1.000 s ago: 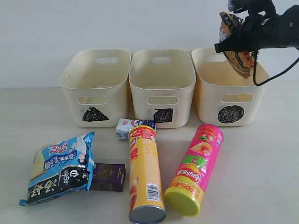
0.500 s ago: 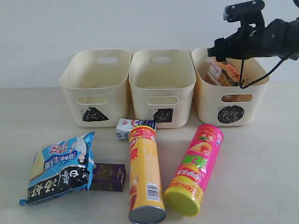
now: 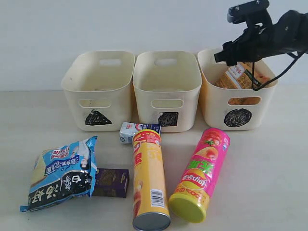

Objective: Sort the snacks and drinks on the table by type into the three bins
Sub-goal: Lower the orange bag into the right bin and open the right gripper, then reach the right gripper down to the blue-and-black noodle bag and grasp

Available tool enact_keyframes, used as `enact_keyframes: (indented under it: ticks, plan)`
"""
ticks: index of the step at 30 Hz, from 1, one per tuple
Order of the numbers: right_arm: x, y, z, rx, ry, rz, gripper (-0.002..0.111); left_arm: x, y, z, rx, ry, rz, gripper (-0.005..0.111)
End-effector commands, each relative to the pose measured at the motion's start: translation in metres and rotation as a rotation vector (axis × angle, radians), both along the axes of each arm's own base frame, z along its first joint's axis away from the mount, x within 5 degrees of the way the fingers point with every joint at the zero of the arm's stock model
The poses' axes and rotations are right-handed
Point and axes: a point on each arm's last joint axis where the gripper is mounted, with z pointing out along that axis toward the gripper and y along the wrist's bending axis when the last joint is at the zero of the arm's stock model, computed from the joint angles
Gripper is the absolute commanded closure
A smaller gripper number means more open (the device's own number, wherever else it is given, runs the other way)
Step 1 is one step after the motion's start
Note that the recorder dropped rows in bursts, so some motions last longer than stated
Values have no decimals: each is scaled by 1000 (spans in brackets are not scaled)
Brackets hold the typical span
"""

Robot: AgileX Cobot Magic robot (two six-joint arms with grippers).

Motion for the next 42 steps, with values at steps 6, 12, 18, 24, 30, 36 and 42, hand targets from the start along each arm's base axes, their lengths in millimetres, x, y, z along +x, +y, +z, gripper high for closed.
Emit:
enact_keyframes:
  ticks: [6,12,18,24,30,36,42]
  plan:
    - [-38,-5,64,-17,23,60,109,0,0,-1,-7,0,1,102]
    - [-69,6,68,65,-78,24,109,0,0,-1,-7,0,1,102]
    - [-108,54,49,81,-162,126,109,0,0,-1,-7,0,1,102]
    - [-143,105,25,105,-192,255,109,0,0,-1,-7,0,1,102]
    - [-185,141,-1,102,-259,382,109,0,0,-1,-7,0,1,102]
    - [-232,175,-20,-52,-303,653,109,0,0,-1,-7,0,1,102]
    - [-271,203,-26,-284,-403,926,109,0,0,-1,-7,0,1,102]
